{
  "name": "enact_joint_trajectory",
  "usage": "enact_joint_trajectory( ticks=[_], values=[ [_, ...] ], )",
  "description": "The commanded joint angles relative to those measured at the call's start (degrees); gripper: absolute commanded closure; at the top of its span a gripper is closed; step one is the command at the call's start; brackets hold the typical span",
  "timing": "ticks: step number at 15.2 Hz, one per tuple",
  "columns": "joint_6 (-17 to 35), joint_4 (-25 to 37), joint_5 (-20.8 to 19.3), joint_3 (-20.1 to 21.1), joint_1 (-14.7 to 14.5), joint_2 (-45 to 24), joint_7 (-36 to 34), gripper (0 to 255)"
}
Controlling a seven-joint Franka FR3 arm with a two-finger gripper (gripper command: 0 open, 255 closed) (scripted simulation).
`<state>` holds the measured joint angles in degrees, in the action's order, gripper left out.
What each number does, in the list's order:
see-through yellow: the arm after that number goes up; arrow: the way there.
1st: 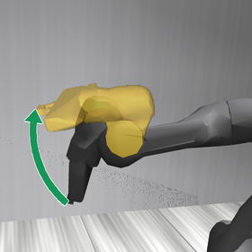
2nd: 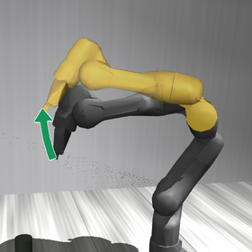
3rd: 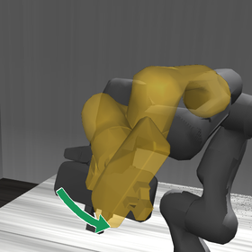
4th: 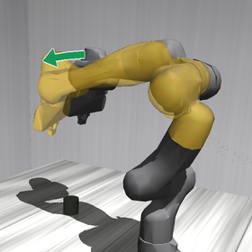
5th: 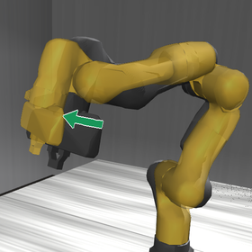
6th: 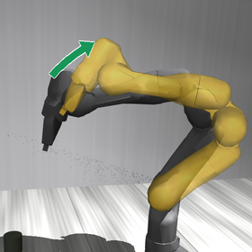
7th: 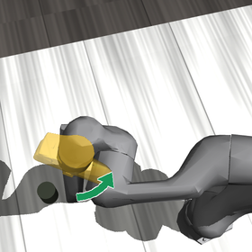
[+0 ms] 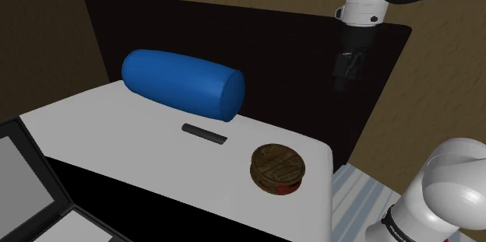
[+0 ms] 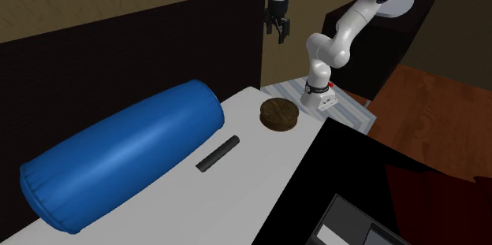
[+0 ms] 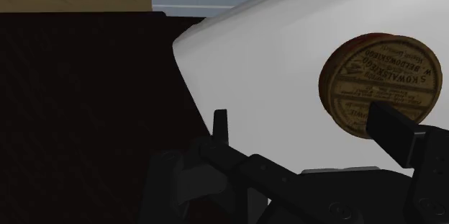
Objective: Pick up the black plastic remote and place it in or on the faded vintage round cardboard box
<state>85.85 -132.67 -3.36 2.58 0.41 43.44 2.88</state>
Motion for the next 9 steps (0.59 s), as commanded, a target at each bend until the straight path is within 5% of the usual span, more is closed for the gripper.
enact_joint_trajectory(
  ticks=[1,9],
  values=[
    [0.0,0.0,0.0,0.0,0.0,0.0,0.0,0],
    [13.01,0.11,2.06,3.28,-2.11,-12.45,-1.82,0]
  ],
)
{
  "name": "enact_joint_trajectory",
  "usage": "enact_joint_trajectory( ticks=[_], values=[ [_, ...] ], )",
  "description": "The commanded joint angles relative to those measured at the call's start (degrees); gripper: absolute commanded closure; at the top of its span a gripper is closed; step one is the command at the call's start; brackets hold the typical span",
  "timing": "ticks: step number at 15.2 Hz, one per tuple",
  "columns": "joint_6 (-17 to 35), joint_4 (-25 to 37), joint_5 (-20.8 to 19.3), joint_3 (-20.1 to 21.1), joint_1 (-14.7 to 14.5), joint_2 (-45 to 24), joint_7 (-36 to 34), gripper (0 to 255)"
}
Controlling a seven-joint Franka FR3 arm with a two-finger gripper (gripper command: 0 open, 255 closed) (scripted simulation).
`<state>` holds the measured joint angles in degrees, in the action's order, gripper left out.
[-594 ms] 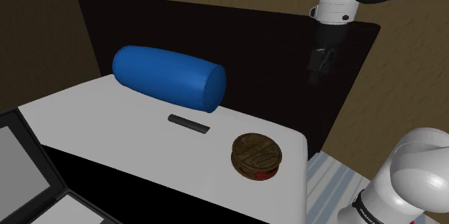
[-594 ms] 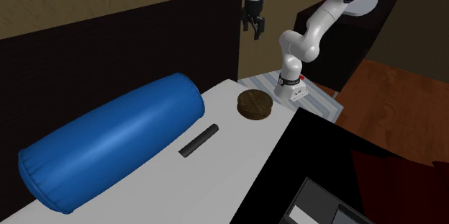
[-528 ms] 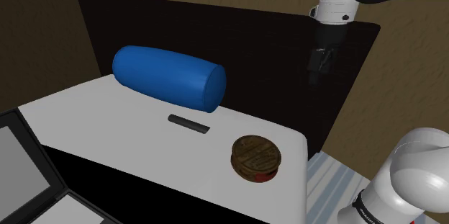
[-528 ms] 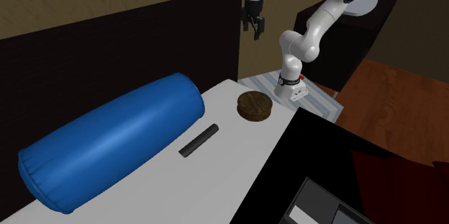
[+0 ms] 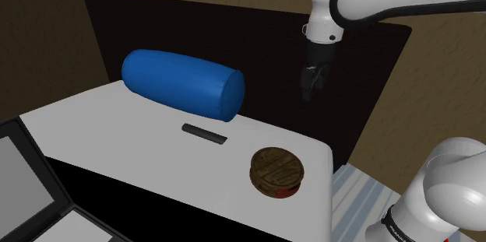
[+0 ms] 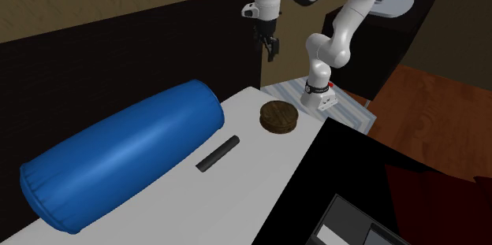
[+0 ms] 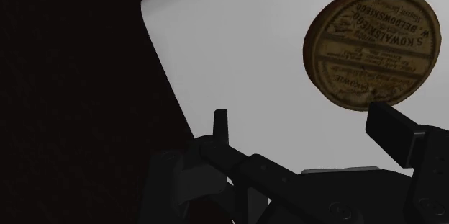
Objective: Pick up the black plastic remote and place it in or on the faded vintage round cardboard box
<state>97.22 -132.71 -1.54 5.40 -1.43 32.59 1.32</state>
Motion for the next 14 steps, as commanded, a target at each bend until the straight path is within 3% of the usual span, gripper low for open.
enact_joint_trajectory(
  ticks=[1,14],
  values=[
    [3.13,0.48,0.38,0.88,-0.51,-3.35,-0.47,0],
    [18.38,11.2,-0.88,6.12,-3.21,-28.28,-3.91,0]
  ],
)
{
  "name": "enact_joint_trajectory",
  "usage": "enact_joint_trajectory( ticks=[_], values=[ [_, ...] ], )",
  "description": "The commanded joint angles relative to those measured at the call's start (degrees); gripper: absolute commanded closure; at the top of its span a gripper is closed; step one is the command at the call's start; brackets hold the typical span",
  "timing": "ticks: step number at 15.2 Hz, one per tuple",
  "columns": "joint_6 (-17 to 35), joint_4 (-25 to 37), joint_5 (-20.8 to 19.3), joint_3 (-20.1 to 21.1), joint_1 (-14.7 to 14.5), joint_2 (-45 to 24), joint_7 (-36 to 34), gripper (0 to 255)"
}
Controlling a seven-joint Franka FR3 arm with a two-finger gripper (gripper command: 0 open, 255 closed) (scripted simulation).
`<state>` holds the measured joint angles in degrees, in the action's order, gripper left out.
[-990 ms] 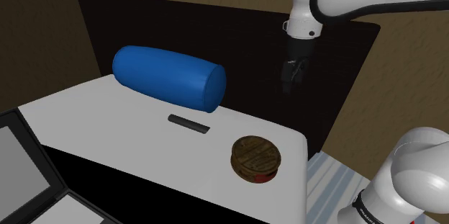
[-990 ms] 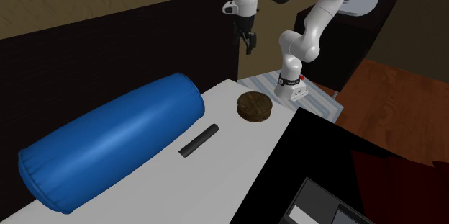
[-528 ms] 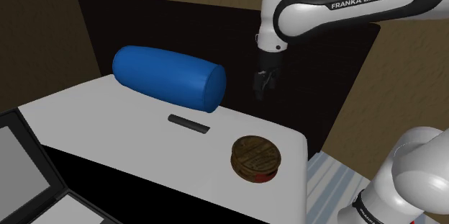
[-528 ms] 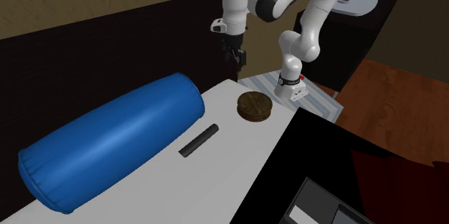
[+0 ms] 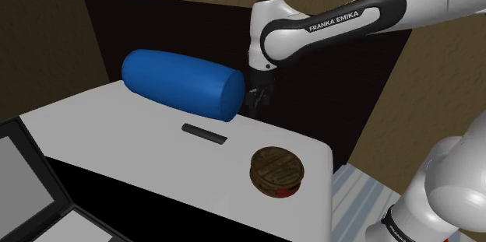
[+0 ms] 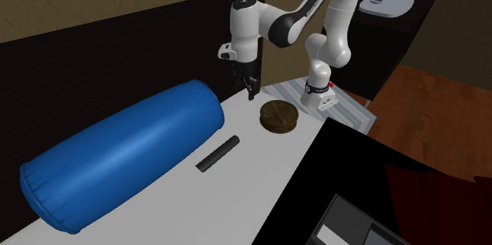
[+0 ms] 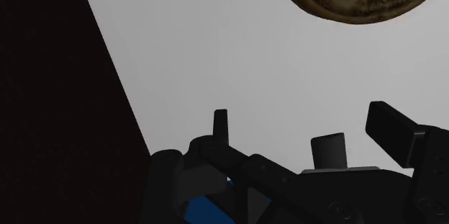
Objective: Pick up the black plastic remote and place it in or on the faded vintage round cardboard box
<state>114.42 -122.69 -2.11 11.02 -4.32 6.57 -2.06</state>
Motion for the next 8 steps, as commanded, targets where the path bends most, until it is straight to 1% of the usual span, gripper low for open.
enact_joint_trajectory(
  ticks=[1,8],
  values=[
    [1.96,2.48,-0.67,0.84,-0.56,-4.29,-0.86,0],
    [5.65,13.5,-4.01,2.47,-2.95,-18.76,-3.15,0]
  ],
)
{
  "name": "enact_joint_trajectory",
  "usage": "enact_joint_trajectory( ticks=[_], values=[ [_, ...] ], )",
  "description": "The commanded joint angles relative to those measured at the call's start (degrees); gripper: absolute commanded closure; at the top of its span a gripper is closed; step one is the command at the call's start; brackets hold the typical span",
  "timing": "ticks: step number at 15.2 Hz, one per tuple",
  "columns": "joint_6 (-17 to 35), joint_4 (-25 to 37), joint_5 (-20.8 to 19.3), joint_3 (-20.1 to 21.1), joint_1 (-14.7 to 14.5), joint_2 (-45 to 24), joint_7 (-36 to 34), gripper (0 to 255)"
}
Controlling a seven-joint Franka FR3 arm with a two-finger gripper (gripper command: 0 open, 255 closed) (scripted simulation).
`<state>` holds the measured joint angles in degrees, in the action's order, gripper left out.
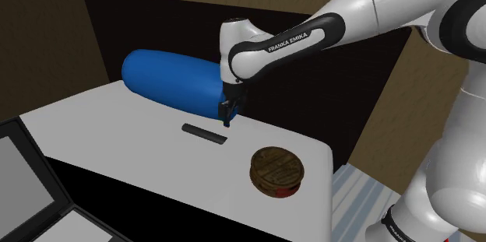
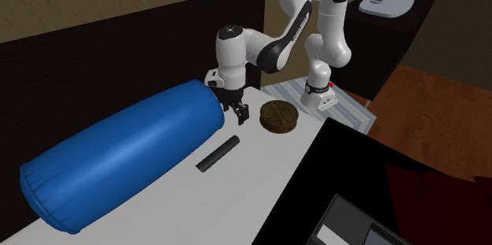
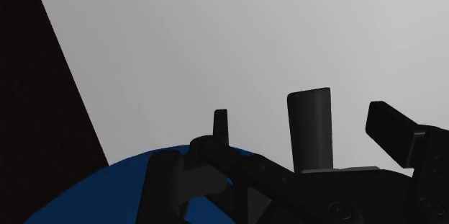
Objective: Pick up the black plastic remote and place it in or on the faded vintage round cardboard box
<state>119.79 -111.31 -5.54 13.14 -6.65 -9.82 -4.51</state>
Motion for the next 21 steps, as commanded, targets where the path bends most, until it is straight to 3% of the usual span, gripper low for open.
enact_joint_trajectory(
  ticks=[1,6,14,21],
  values=[
    [0.55,3.98,-1.11,0.48,-1.08,-4.47,-0.99,0],
    [0.85,14.56,-3.7,0.79,-3.72,-15.21,-2.04,0],
    [5.47,12.65,-4.67,0.29,-3.88,-18.0,-2.64,0],
    [5.46,12.66,-4.75,0.43,-3.76,-18.02,-2.69,0]
  ],
)
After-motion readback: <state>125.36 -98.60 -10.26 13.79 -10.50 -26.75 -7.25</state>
